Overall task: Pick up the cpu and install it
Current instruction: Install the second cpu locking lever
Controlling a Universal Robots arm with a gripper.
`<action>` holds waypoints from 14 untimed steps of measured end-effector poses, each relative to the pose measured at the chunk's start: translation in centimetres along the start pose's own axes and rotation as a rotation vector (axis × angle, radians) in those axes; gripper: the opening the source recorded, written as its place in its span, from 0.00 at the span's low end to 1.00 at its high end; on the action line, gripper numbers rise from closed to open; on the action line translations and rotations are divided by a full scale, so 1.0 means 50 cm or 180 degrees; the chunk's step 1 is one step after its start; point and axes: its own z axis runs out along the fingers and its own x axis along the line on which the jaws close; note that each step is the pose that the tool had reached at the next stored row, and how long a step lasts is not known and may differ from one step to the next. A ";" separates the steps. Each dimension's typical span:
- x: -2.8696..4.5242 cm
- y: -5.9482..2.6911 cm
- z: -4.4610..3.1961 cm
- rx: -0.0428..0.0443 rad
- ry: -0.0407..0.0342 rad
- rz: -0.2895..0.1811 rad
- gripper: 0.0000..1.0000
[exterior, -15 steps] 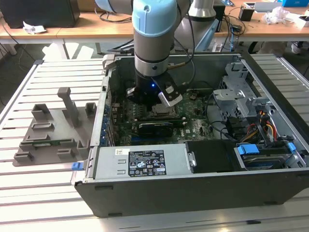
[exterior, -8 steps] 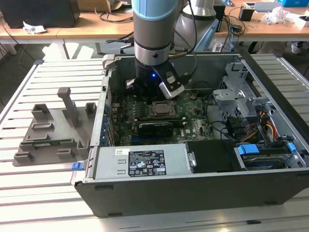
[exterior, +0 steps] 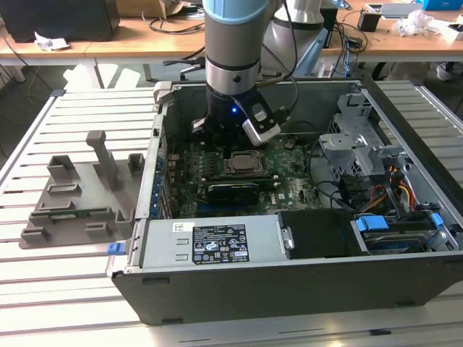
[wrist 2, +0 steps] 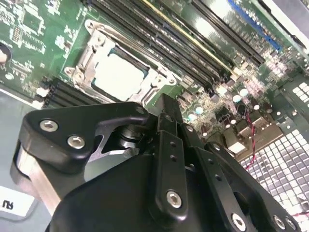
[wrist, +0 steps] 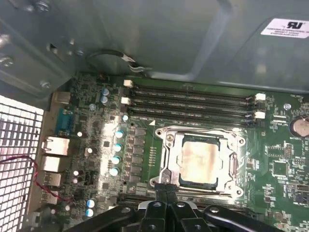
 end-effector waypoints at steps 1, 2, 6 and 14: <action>-0.010 0.005 0.001 0.0061 0.0007 0.0002 0.11; -0.017 0.008 0.001 0.0096 0.0011 0.0004 0.11; -0.049 0.020 0.002 0.0224 0.0028 0.0007 0.11; -0.096 0.059 0.008 0.0404 0.0061 0.0015 0.11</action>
